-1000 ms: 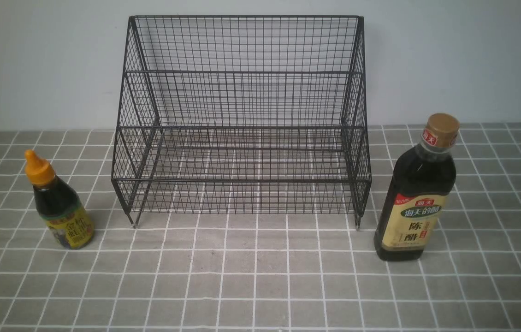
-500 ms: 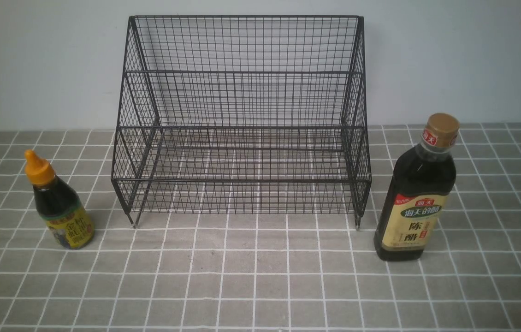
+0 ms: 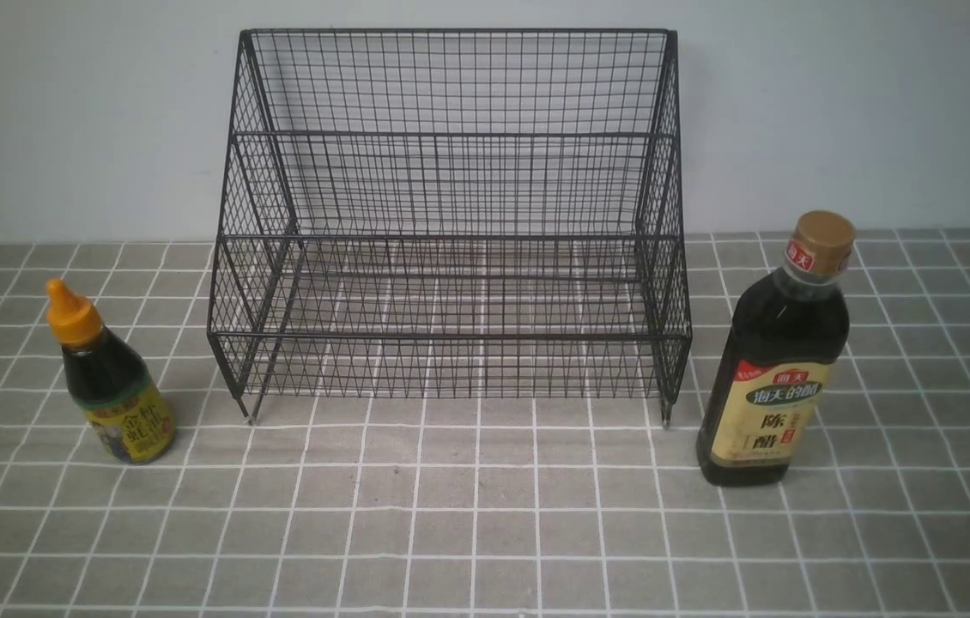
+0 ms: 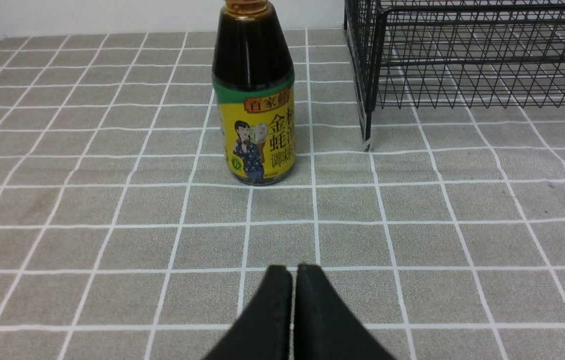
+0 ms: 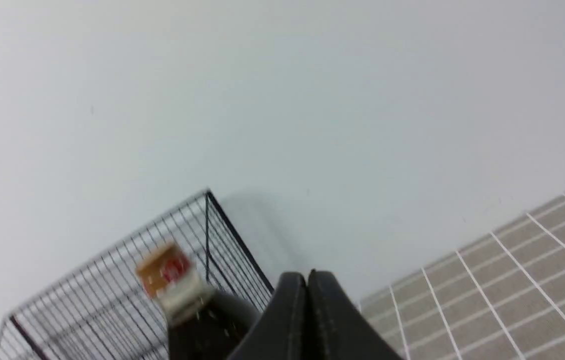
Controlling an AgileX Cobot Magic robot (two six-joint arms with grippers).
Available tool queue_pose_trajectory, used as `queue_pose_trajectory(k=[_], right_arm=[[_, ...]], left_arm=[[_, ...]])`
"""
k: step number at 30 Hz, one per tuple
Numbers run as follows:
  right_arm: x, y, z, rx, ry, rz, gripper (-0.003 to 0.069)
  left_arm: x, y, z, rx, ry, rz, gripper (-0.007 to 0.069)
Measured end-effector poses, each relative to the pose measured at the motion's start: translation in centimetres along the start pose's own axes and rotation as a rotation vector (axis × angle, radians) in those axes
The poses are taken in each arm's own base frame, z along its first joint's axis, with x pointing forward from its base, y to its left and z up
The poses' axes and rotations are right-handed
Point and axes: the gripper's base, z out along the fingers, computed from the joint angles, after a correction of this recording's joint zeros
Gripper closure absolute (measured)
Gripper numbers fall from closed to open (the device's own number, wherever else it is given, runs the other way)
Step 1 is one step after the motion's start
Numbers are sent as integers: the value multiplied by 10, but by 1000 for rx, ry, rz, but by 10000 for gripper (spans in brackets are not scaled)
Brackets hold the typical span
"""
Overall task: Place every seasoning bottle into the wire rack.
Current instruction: Use the right arm to grab the condiment bottle closest to it
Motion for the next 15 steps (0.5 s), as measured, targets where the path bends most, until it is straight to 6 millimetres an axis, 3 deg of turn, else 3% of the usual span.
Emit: queue_pose_trajectory(k=[8, 12, 15], right_arm=[[-17, 6, -1, -30, -131, 69, 673], [-54, 42, 2, -81, -57, -126, 673], [-76, 62, 21, -39, 103, -229, 673]], left_arm=[[0, 0, 0, 0, 0, 0, 631], [0, 0, 0, 0, 0, 0, 631], [0, 0, 0, 0, 0, 0, 631]])
